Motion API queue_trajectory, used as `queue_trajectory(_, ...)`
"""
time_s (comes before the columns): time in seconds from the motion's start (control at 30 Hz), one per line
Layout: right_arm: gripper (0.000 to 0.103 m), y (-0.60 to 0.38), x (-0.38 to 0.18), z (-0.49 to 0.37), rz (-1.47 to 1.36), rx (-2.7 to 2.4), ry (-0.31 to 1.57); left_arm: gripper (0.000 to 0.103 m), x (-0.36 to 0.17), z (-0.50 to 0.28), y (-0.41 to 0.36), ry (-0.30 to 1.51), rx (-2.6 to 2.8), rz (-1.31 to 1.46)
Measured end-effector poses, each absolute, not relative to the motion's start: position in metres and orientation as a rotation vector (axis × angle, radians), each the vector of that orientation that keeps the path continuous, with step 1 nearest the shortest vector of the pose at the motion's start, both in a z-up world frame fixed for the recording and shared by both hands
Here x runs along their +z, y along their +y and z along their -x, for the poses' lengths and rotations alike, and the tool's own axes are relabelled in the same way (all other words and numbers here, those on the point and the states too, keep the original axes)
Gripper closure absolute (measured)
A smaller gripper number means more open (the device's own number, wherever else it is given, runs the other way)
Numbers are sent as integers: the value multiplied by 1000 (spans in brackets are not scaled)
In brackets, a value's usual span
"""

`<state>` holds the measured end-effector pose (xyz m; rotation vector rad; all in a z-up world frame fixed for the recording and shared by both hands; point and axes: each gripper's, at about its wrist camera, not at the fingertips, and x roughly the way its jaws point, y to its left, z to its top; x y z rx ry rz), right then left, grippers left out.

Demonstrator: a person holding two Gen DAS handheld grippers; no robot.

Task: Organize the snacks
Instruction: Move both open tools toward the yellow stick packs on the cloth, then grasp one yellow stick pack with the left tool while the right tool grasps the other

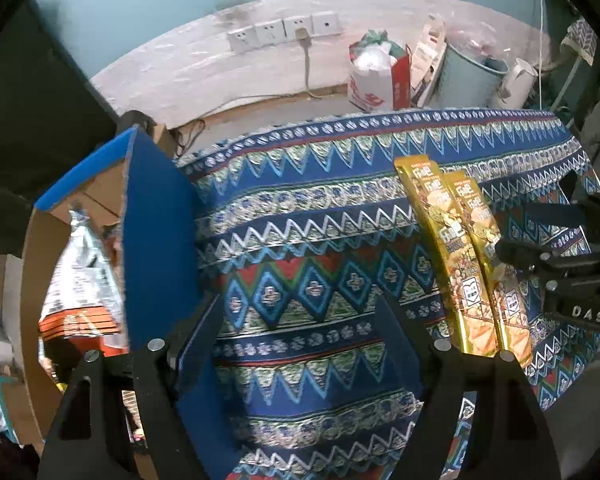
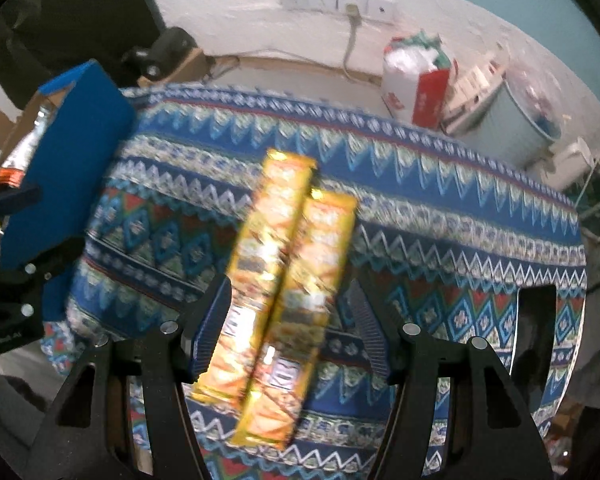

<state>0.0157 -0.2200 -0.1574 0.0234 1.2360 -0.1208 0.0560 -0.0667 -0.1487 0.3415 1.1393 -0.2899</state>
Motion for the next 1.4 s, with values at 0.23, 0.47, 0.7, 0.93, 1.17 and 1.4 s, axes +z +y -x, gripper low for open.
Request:
queue_trajectory(0.23, 41, -232, -186, -11, -59, -129, 1299, 24, -162, -59, -86, 1179, -312, -358)
queue_trajectory(0.47, 41, -237, -205, -7, -57, -114, 1334, 24, -172, -63, -105, 1196, -322, -376)
queue_trajectory(0.7, 67, -264, -213, 4, -33, -161, 1370, 24, -183, -69, -123, 1230, -336, -375)
queue_trajectory(0.93, 69, -301, -210, 10, -31, -240, 1348, 24, -196, -77, -149, 1294, -371, -300)
queue_trajectory(1.17, 69, -323, -206, 11, -124, -237, 1315, 22, -208, -82, -175, 1337, -350, -267)
queue_trajectory(1.4, 63, -328, -205, 13, -170, -223, 1301, 22, -225, -80, -200, 1381, -341, -270)
